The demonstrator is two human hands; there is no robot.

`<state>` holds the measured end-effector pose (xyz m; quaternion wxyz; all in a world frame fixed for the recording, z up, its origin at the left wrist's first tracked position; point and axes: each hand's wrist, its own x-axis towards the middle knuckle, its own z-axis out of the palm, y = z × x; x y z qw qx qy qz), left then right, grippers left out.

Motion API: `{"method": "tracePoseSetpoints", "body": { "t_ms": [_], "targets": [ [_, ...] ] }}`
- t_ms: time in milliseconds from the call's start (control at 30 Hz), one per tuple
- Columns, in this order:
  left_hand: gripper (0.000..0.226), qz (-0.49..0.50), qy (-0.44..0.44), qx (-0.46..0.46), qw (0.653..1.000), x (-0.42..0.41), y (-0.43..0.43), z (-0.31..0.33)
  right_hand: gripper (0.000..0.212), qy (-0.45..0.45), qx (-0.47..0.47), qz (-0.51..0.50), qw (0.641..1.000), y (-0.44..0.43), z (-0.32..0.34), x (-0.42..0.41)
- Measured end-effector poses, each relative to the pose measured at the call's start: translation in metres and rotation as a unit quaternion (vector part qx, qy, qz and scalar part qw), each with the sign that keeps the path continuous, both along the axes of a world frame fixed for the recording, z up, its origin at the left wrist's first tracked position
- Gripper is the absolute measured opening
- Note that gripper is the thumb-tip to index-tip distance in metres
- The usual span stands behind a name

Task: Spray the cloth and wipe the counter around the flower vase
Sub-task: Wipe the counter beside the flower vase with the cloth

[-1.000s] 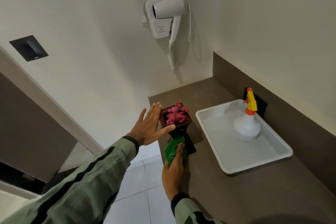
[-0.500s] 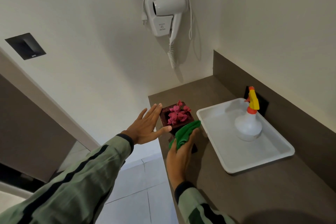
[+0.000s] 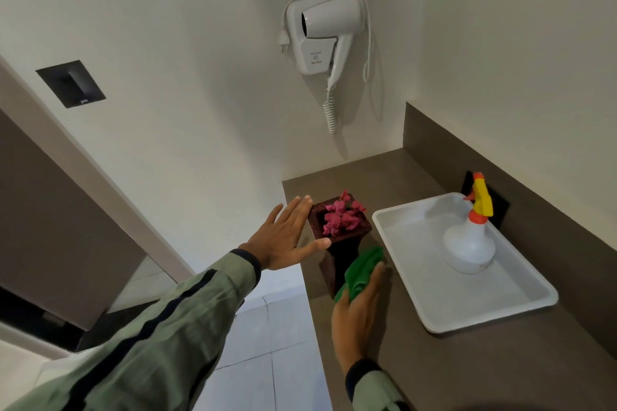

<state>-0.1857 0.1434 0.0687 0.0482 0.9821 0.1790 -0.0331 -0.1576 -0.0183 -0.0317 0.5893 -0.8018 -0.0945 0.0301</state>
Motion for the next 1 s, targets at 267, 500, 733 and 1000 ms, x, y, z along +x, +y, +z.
{"method": "tracePoseSetpoints", "body": {
  "t_ms": [267,500,733,1000],
  "targets": [
    [0.103,-0.004,-0.001,0.017,1.000,0.000,0.004,-0.002,0.081,0.055,-0.122,0.131,0.982,0.020,-0.007,-0.006],
    [0.097,0.062,-0.049,-0.017,0.997,-0.006,-0.005,-0.006,0.062,0.086,-0.093,0.225,0.966,-0.021,0.003,-0.006],
    [0.027,0.297,-0.430,-0.286,0.803,-0.041,-0.145,-0.064,0.046,0.190,0.058,0.167,0.966,-0.092,0.035,0.091],
    [0.069,0.316,-0.361,-0.574,0.663,0.066,-0.199,-0.055,0.027,0.330,0.178,0.231,0.898,-0.123,0.036,0.196]
  ]
}}
